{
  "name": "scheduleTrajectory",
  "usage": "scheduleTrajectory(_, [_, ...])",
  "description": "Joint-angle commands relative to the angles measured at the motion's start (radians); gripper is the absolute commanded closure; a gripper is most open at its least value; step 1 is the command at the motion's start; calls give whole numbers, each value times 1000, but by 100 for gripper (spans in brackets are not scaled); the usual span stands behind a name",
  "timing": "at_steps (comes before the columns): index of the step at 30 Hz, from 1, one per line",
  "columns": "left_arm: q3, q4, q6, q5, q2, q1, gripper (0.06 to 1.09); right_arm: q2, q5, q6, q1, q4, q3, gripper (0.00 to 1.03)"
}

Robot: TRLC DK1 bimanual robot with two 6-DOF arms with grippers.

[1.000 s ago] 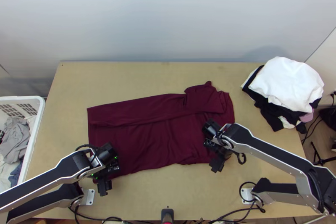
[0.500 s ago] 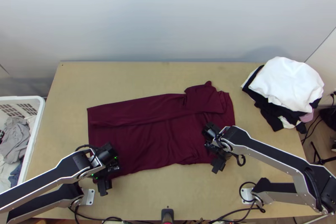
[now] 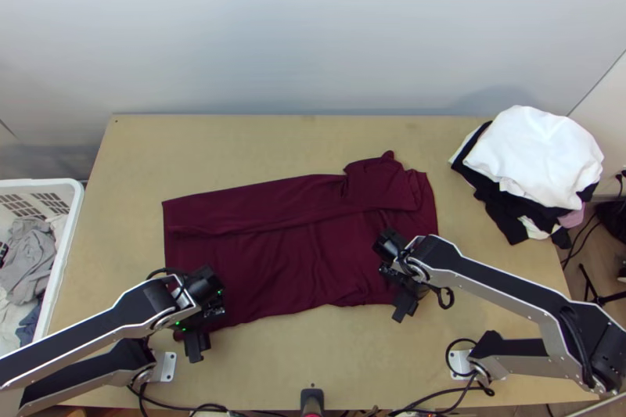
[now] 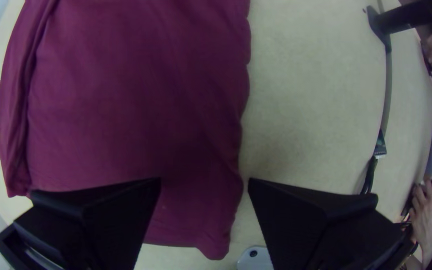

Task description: Fold the t-shirt

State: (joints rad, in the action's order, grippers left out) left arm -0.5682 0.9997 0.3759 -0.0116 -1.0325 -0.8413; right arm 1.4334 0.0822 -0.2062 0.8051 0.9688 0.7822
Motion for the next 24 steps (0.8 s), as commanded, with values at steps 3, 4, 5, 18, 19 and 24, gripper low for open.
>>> scheduleTrajectory(3, [5,-29,-2,-10,-24,7,41,7,1,-2,0,-18,-8,67])
scheduleTrajectory(4, [7,-32,0,-10,-21,8,46,7,-1,-2,0,-21,-9,69])
scheduleTrajectory(5, [10,-39,3,-10,-18,8,48,10,-1,-2,0,-25,-12,73])
scheduleTrajectory(18, [22,-64,15,-10,15,13,83,4,-1,-7,-4,-47,-21,100])
scheduleTrajectory(19, [19,-62,14,-10,23,16,83,-1,-1,-7,-4,-42,-20,100])
scheduleTrajectory(24, [-21,-21,23,2,66,54,100,-42,-1,-13,-38,-15,-14,100])
